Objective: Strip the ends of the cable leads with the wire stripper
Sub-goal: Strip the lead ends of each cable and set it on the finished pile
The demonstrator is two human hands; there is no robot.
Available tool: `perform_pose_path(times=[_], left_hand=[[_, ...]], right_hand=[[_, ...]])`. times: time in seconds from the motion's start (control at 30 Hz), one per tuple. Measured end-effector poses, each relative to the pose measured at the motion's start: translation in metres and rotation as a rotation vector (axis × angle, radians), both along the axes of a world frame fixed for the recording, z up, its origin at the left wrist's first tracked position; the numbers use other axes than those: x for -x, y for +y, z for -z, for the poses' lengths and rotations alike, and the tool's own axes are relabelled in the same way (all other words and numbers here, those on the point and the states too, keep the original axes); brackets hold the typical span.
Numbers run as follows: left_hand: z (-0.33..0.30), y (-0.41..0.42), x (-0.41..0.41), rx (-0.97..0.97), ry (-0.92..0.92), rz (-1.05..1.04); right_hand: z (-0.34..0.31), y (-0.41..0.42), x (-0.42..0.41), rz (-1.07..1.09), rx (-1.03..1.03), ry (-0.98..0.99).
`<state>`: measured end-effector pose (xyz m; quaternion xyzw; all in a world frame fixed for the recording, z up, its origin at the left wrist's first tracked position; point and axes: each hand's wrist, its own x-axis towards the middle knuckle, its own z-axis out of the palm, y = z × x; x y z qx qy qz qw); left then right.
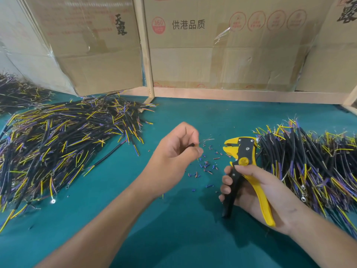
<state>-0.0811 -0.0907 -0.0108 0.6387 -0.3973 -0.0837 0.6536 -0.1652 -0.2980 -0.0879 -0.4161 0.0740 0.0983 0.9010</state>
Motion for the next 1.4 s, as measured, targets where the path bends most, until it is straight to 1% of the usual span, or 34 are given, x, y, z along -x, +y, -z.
perform_pose_path(times=[0.13,0.3,0.4,0.63,0.87,1.03,1.23,1.4], left_hand=[[0.002,-0.001,0.0,-0.053,-0.102,-0.05],[0.008,0.0,0.002,-0.168,-0.376,-0.213],[0.01,0.0,0.001,-0.214,-0.456,-0.258],[0.009,0.0,0.001,-0.208,-0.456,-0.264],[0.005,0.002,0.001,-0.148,-0.348,-0.2],[0.006,0.001,0.001,-0.12,-0.325,-0.124],[0.007,0.001,0.001,-0.115,-0.327,-0.115],[0.007,0.001,0.002,-0.123,-0.339,-0.11]], right_hand=[[0.003,-0.002,-0.001,-0.011,-0.001,-0.004],[0.002,0.0,-0.002,0.004,0.009,-0.006],[0.001,0.0,0.0,-0.001,0.005,-0.014],[0.003,0.0,0.0,-0.028,0.01,-0.036],[0.003,-0.001,0.005,-0.202,-0.048,-0.137],[-0.012,0.013,0.014,-0.158,0.07,-0.128],[-0.036,0.03,0.03,-0.13,0.107,-0.147],[-0.042,0.036,0.036,-0.16,0.109,-0.176]])
